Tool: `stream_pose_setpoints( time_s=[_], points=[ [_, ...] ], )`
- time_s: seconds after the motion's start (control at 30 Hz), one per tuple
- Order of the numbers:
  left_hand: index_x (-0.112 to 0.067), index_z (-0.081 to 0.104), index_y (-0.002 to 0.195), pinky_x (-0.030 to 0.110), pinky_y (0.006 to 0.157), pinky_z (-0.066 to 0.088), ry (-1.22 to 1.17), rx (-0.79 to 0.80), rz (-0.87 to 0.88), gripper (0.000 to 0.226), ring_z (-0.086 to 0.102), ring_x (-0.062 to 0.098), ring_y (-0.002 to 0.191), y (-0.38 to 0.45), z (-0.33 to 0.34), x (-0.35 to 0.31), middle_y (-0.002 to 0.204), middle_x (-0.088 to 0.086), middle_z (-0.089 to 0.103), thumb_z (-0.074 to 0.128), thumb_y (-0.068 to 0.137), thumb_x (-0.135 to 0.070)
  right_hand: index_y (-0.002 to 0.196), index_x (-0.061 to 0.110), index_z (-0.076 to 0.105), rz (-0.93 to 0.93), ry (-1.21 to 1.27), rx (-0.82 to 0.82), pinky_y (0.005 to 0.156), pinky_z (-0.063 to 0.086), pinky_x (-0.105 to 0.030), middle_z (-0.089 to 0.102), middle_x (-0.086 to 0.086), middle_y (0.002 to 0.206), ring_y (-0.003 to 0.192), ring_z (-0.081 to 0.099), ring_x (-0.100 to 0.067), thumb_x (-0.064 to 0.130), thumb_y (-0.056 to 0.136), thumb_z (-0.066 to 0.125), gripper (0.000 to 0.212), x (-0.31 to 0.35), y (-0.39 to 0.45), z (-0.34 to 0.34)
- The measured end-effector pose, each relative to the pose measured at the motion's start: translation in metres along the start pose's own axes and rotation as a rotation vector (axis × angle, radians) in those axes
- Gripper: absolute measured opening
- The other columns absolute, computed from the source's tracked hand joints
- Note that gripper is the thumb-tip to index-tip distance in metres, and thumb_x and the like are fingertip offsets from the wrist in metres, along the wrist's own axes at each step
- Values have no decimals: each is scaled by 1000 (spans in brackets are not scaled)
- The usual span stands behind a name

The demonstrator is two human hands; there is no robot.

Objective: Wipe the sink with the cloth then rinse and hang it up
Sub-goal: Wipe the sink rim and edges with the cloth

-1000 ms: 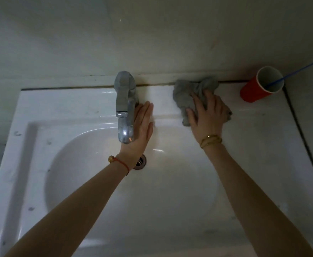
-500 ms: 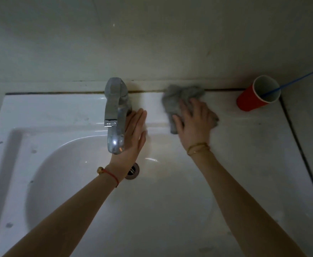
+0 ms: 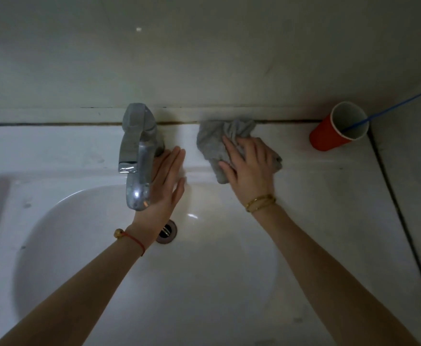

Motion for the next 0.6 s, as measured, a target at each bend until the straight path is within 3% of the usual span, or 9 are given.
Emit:
stream_pose_setpoints(
  time_s=[0.07,0.17,0.23,0.3,0.43,0.6],
  points=[
    [9,48,137,17,121,6,12,-7,25,50,35,31,140,0,1,5,145,24,47,63,89,7,135,23,51,-37,-34,22,91,40,-41,59,-11,120,108,55,-33,52,94,39,52,-23,-4,-3],
    [7,48,138,15,121,8,31,-25,68,55,31,16,137,-1,2,8,145,20,47,67,87,5,130,15,55,187,-89,7,92,39,-43,57,-18,117,108,53,-36,50,95,35,53,-80,-15,-12],
    [6,48,139,14,121,9,23,-34,79,57,27,9,139,-3,4,10,147,18,47,68,86,6,127,10,57,301,-83,-31,93,40,-44,57,-20,116,107,53,-37,48,97,34,53,-84,-18,-13],
    [7,47,140,13,120,6,11,-31,79,56,21,4,143,-2,7,11,149,17,44,66,87,5,129,11,56,277,-93,-39,91,43,-44,58,-20,115,106,55,-37,47,97,37,52,-59,-16,-9],
    [5,47,140,18,122,5,51,-29,48,53,30,20,142,-1,9,16,148,20,46,63,90,1,136,16,50,13,-21,-2,86,44,-42,59,-16,115,103,55,-34,48,95,40,53,-41,-15,-7],
    [3,47,141,12,120,10,6,-87,89,58,13,-7,145,-3,10,16,147,15,46,66,87,5,126,9,58,265,-81,-52,87,44,-43,59,-21,110,101,55,-38,47,97,36,53,-93,-26,-18]
  ],
)
Point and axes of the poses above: each hand's wrist, its own y-axis towards the middle knuckle, its own z-axis out of the palm, x = y × z, the point moved 6 cm from there along y, towards the middle knuckle
